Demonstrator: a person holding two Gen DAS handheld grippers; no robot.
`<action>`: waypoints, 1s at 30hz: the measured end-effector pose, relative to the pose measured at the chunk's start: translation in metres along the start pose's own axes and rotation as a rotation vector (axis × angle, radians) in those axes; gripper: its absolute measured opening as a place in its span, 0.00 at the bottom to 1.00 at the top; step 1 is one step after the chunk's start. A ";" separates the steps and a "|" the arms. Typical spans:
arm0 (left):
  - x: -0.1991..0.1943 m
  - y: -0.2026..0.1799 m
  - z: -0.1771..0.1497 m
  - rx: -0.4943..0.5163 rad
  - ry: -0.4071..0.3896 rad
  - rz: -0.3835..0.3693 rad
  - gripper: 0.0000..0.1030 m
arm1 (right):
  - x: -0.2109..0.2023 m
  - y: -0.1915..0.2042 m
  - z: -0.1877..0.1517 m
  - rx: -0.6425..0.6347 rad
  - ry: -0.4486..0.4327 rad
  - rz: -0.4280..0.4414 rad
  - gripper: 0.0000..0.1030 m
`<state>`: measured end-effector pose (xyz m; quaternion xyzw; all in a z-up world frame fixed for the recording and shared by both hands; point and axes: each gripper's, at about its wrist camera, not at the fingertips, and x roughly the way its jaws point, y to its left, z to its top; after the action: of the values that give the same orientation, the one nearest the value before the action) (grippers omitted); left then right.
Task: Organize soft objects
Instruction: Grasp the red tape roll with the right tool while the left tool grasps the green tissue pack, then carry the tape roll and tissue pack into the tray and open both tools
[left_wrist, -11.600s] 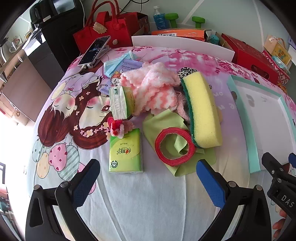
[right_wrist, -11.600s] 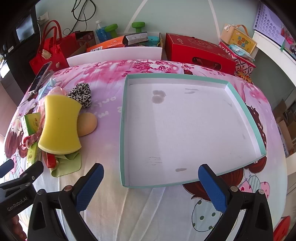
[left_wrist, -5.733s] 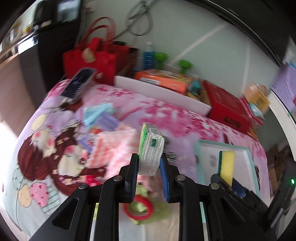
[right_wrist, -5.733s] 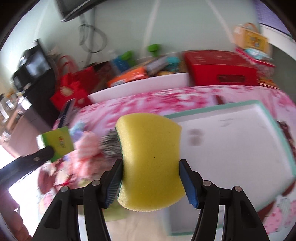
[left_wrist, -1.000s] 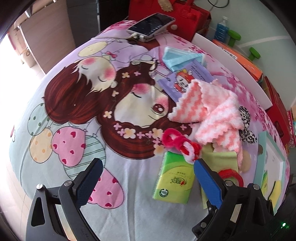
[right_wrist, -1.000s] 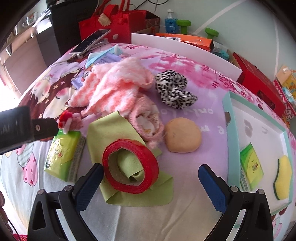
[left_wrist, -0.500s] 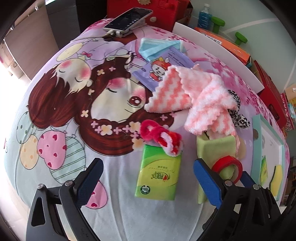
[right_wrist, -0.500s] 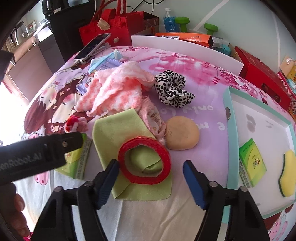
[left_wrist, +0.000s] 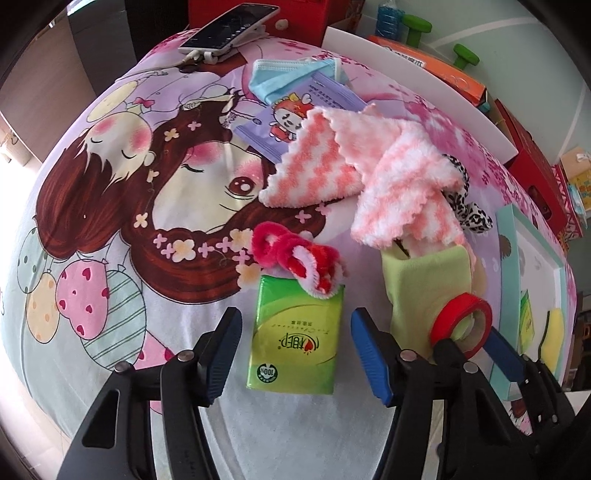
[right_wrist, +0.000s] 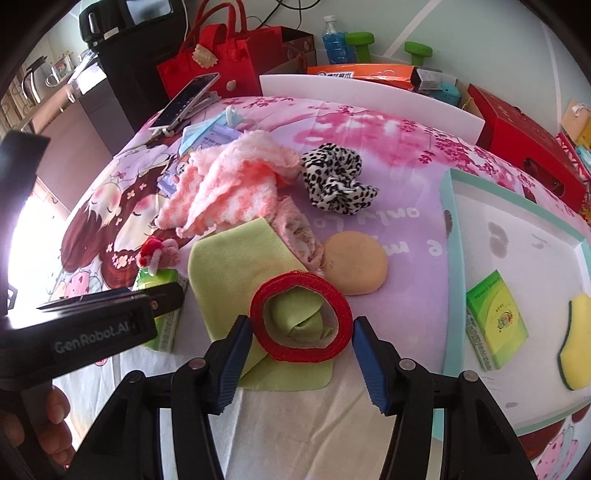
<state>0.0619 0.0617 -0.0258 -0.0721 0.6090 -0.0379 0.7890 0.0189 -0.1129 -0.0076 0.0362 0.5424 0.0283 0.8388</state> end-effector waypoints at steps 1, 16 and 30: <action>0.000 -0.001 0.000 0.005 0.002 0.001 0.52 | 0.000 -0.001 0.000 0.004 0.001 0.000 0.57; -0.017 -0.007 0.001 0.061 -0.058 -0.015 0.48 | -0.017 -0.041 0.002 0.112 -0.029 -0.020 0.56; -0.065 -0.007 0.003 0.059 -0.206 -0.035 0.48 | -0.026 -0.050 0.001 0.129 -0.044 -0.003 0.55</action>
<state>0.0482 0.0643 0.0384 -0.0632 0.5219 -0.0620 0.8484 0.0097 -0.1648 0.0124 0.0901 0.5247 -0.0086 0.8465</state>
